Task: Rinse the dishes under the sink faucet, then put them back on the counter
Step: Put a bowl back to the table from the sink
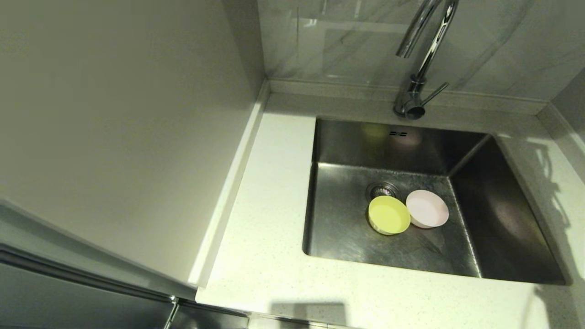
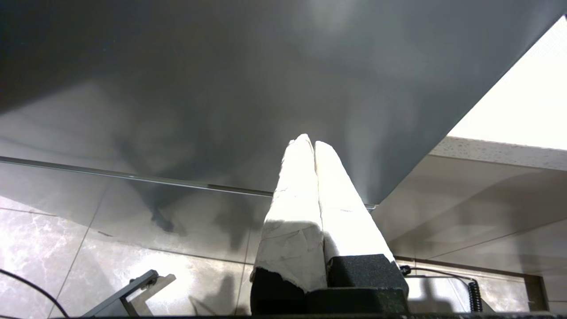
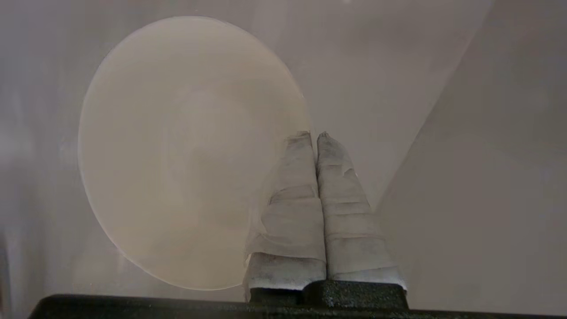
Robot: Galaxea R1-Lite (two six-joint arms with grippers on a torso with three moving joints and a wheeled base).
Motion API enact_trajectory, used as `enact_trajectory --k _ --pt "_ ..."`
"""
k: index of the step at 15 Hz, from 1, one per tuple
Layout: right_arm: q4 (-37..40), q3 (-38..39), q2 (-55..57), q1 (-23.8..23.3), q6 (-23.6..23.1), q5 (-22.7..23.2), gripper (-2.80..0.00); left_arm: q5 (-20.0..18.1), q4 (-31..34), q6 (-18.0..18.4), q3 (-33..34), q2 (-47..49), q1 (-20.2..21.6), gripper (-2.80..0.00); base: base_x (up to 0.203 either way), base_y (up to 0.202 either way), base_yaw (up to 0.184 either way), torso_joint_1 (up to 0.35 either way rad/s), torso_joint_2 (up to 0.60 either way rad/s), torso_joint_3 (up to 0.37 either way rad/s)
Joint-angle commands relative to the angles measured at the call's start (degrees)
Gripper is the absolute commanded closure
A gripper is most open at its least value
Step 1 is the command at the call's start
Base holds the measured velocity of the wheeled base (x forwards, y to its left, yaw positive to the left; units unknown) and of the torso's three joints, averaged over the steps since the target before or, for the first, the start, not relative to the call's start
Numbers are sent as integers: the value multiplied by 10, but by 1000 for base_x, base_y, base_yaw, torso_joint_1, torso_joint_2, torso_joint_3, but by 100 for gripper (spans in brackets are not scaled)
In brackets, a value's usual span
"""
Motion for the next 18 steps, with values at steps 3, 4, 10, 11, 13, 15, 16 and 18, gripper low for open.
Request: enact_trajectory --k 3,4,10,11,13,15,16,18 --pt "119 -37 24 -7 3 5 0 0 0 0 0 -1 0 0 0 0 0 0 0 0" --pt "189 -99 31 -11 5 9 0 0 0 0 0 -1 0 0 0 0 0 0 0 0" --pt "569 -126 62 -72 8 22 0 0 0 0 0 -1 0 0 0 0 0 0 0 0" --pt "584 -122 77 -77 8 23 0 0 0 0 0 -1 0 0 0 0 0 0 0 0" --pt "590 -125 116 -88 8 18 0 0 0 0 0 -1 0 0 0 0 0 0 0 0" --pt "590 -130 148 -91 9 -6 0 0 0 0 0 -1 0 0 0 0 0 0 0 0" --pt "590 -131 159 -91 8 -13 0 0 0 0 0 -1 0 0 0 0 0 0 0 0" --pt "588 -136 184 -91 6 -18 0 0 0 0 0 -1 0 0 0 0 0 0 0 0"
